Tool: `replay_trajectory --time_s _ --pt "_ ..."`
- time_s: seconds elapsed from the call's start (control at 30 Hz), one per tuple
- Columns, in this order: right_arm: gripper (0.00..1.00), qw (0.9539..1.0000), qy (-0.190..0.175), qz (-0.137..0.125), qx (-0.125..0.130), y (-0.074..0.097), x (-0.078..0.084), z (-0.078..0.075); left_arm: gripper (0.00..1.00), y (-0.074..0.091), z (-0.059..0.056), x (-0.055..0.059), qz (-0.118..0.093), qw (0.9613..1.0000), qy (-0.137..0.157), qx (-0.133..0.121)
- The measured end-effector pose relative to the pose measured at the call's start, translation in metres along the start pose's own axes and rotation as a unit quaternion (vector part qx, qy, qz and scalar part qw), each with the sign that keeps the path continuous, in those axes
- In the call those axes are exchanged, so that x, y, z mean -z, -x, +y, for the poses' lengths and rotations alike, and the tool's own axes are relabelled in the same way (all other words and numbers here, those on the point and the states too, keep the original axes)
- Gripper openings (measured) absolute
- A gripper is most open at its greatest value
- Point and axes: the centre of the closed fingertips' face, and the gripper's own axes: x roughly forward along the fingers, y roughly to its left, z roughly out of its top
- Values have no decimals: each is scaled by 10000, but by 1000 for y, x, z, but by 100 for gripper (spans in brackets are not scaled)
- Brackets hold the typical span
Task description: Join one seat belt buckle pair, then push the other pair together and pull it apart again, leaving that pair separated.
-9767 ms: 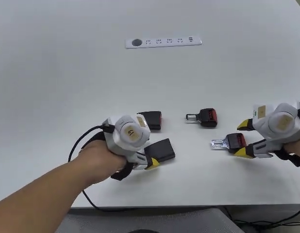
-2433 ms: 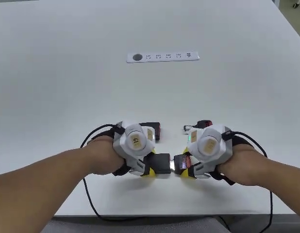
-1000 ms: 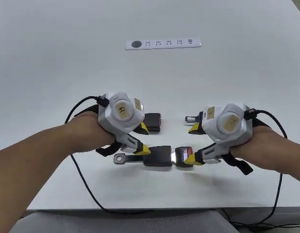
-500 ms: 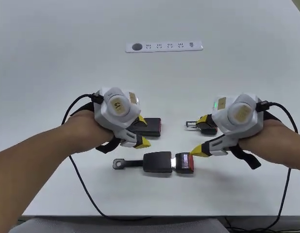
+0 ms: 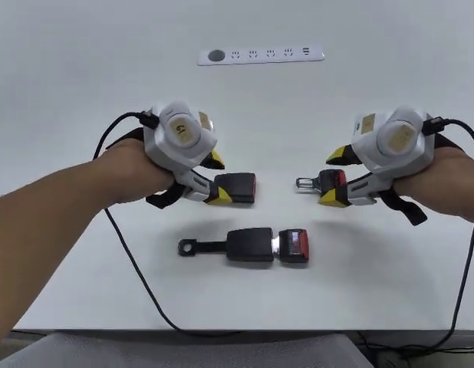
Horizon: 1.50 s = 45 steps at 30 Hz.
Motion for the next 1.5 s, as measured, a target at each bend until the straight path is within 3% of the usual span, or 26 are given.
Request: replay_trajectory --time_s 0.13,0.3,0.37,0.5,0.57,0.77,1.1,1.17,1.37,1.5 --pt "42 9998 40 179 -33 -5 15 -8 40 -8 5 9 133 9999 -66 40" --pt "40 9994 43 331 -49 -12 30 -11 40 -10 7 13 166 9998 -23 69" --pt "39 9993 55 368 -64 -13 31 -11 40 -14 11 18 197 9998 -11 84" --pt "36 9989 83 430 -184 -19 35 -10 37 -14 12 15 159 9998 -58 106" --pt "35 9986 74 467 -226 -24 39 -11 36 -18 12 19 188 9997 -114 145" --pt "35 9987 48 394 -318 -22 38 -12 36 -21 7 20 255 9988 -281 295" --pt "34 9983 73 330 -475 -24 39 -11 33 -29 6 21 436 9975 -496 260" --pt "34 9982 84 322 -496 -23 39 -10 33 -29 11 24 421 9976 -470 276" --pt "34 9983 45 278 -512 -24 38 -9 33 -31 10 24 328 9964 -679 393" --pt "34 9981 48 312 -523 -24 38 -10 33 -33 8 23 401 9959 -680 437"
